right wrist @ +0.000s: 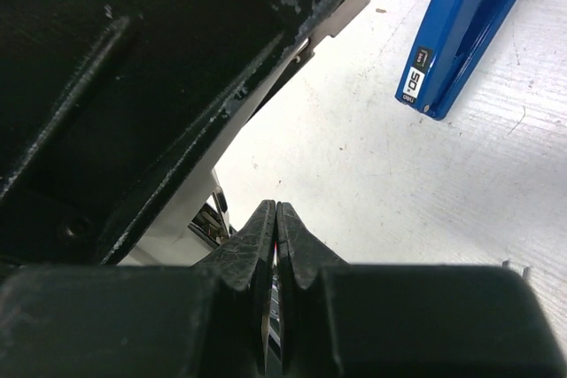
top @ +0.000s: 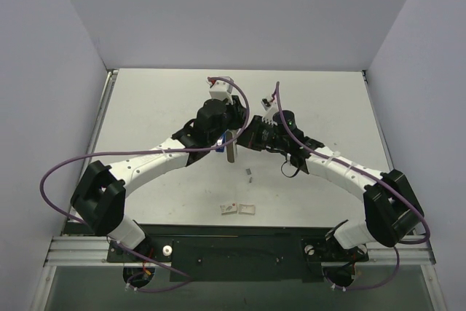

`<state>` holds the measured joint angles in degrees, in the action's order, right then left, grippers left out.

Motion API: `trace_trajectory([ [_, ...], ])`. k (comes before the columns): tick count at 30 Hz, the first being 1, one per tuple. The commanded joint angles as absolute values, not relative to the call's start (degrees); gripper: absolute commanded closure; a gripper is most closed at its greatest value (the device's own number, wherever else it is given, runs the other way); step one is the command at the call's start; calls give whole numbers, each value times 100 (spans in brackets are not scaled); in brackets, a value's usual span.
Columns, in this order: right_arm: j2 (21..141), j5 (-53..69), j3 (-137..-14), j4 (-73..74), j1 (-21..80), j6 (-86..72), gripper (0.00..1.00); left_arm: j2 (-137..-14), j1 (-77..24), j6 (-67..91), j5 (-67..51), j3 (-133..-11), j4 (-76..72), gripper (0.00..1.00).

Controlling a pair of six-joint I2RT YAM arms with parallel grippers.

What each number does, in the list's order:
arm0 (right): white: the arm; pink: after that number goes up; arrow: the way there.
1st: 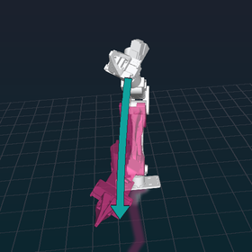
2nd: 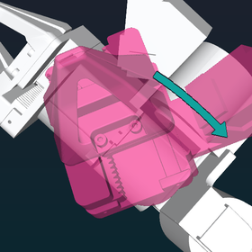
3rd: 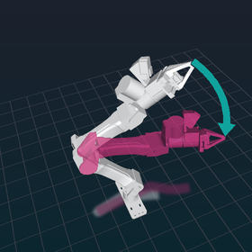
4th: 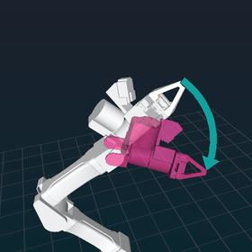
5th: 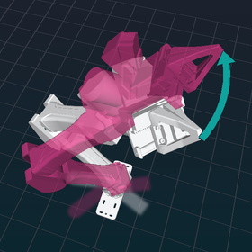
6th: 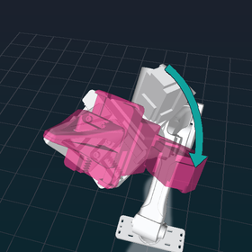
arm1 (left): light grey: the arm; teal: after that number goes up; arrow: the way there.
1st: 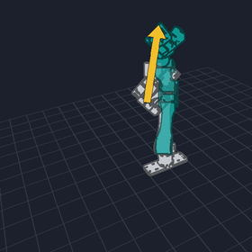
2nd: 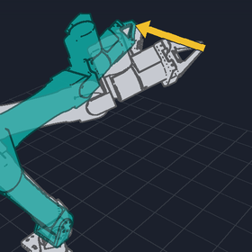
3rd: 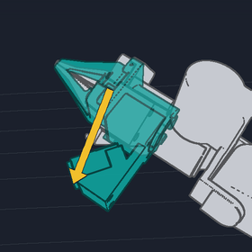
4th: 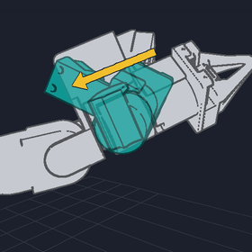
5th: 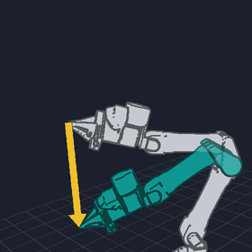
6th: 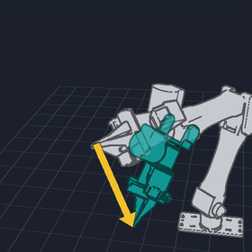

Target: Unload the staples from the stapler

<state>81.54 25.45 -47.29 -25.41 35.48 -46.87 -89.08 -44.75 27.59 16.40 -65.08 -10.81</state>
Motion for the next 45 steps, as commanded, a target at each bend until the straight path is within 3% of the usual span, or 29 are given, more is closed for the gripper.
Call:
trace_trajectory([
  [1, 7981, 3173, -5150, -2883, 3726, -4747, 100, -8982, -4570, 2839, 1802, -6609, -1978, 100],
  [30, 6628, 2145, -4843, -1249, 3621, -3516, 100, -7348, -4553, 3471, 396, -6355, -1160, 100],
  [45, 5169, 1512, -4334, -255, 3656, -3261, 100, -6293, -4553, 3419, 615, -6275, -756, 100],
])
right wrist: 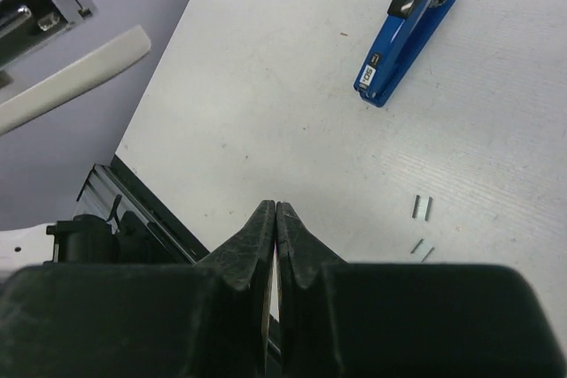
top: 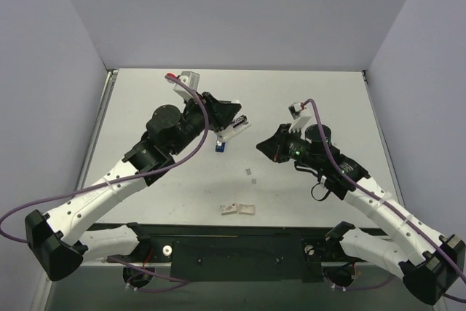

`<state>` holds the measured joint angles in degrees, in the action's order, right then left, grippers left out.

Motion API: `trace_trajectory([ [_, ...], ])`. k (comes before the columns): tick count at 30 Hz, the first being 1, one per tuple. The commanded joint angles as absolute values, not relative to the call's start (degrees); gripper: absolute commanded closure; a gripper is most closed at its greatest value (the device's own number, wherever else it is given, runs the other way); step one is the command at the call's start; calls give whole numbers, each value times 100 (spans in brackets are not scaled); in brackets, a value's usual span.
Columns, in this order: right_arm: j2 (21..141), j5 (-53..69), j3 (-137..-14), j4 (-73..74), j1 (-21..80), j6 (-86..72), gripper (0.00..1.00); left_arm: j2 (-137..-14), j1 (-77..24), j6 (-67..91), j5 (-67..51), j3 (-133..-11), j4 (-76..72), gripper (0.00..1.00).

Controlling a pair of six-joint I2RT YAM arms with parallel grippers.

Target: Unload the staples from the stapler

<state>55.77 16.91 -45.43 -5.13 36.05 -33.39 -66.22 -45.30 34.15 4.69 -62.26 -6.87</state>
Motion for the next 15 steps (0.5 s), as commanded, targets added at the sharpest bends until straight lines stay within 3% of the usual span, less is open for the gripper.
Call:
trace_trajectory([
  [1, 5116, 1512, -4307, -211, 3665, -3261, 100, -6267, -4544, 3410, 624, -6258, -747, 100],
  [15, 4772, 1125, -4210, -500, 4754, -3805, 100, -5687, -4553, 4078, 220, -5951, -817, 100],
])
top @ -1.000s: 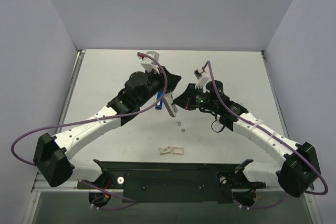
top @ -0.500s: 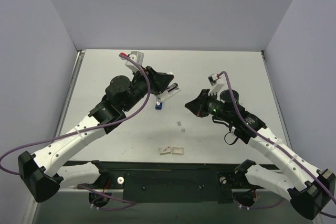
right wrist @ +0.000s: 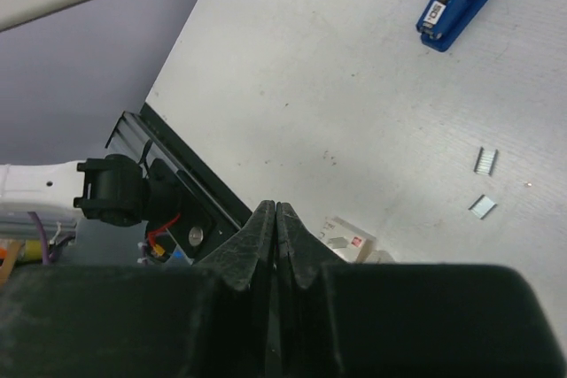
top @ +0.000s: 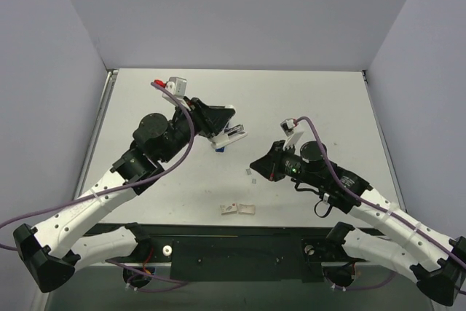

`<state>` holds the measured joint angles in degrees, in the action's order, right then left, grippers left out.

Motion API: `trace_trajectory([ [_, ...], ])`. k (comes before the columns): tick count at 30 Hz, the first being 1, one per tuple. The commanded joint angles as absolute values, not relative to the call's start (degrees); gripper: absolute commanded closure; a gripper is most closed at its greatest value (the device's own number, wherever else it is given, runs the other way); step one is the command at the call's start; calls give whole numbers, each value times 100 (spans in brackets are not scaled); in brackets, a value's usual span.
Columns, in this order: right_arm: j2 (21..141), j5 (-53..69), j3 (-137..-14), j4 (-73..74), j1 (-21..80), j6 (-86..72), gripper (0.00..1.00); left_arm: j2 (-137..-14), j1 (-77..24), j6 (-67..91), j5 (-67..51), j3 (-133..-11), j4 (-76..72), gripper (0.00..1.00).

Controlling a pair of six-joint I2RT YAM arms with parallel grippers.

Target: Unload the staples from the stapler

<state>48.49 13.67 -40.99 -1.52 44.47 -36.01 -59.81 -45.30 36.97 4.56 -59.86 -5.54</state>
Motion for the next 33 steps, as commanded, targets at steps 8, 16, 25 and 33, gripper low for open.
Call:
trace_trajectory([
  [8, 4728, 1344, -4060, -1344, 4852, -4148, 100, -5309, -4553, 4737, -280, -5634, -958, 100],
  [16, 4939, 1529, -4342, -1661, 4992, -4148, 100, -5080, -4553, 5168, -518, -5379, -1063, 100],
  [25, 5308, 1635, -4807, -1802, 5177, -4105, 100, -4948, -4570, 5379, -641, -5107, -1178, 100],
  [33, 5537, 1688, -5133, -1775, 5230, -4035, 100, -4904, -4570, 5353, -746, -5010, -1204, 100],
])
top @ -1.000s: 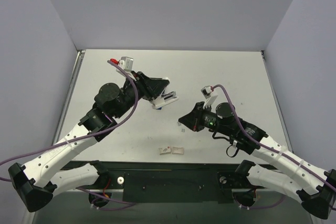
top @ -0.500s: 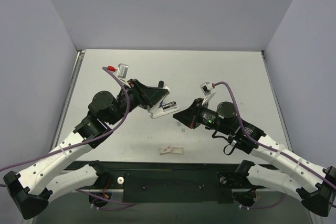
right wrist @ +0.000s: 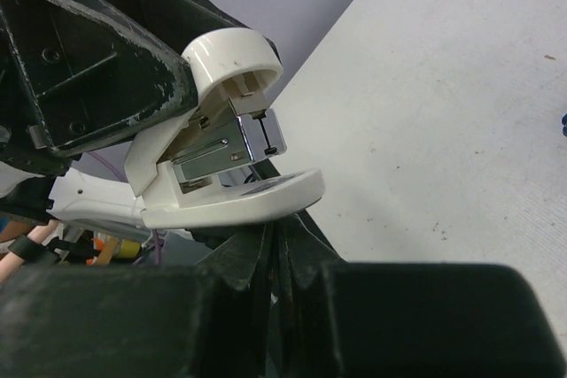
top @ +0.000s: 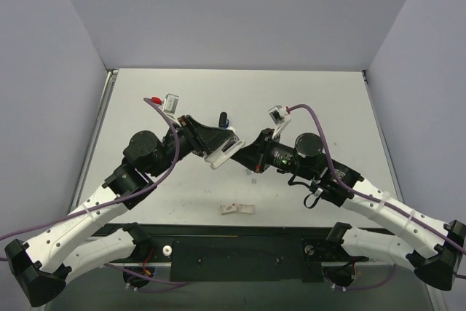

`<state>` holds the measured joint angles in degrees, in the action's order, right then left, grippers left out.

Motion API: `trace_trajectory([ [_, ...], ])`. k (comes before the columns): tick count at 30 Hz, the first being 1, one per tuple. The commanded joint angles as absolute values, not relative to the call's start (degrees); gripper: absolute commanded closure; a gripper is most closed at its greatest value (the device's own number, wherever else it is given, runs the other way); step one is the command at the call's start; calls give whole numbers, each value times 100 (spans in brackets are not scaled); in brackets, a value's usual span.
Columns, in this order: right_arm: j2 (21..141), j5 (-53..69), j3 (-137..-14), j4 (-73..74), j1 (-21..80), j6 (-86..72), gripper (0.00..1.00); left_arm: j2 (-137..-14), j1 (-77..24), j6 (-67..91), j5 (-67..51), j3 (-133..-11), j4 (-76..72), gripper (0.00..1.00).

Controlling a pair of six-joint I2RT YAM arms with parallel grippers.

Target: Unload the staples from the stapler

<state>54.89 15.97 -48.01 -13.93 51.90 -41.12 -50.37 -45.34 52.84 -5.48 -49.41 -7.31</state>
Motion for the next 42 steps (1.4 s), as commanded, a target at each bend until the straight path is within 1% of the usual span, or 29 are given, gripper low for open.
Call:
trace_trajectory([
  [1, 5546, 1670, -5176, -1749, 5238, -4017, 100, -4913, -4570, 5353, -791, -5018, -1204, 100],
  [8, 5695, 1617, -5458, -1661, 5238, -3674, 100, -4975, -4579, 5317, -1142, -5124, -1117, 100],
  [17, 6222, 1845, -6389, -1310, 5195, -3015, 100, -5124, -4597, 5432, -1819, -5036, -1090, 100],
  [27, 7118, 2785, -7365, -1591, 4720, -3050, 100, -5379, -4684, 5502, -2469, -4808, -1081, 100],
  [33, 7514, 3234, -8138, -1346, 4544, -2997, 100, -5616, -4729, 5379, -2760, -4860, -1064, 100],
  [38, 7366, 3252, -7928, -1283, 4404, -2953, 100, -5634, -4729, 5054, -2628, -5124, -669, 100],
  [42, 6927, 3138, -7498, -1108, 4315, -2918, 100, -5652, -4720, 4808, -2444, -5396, -466, 100],
])
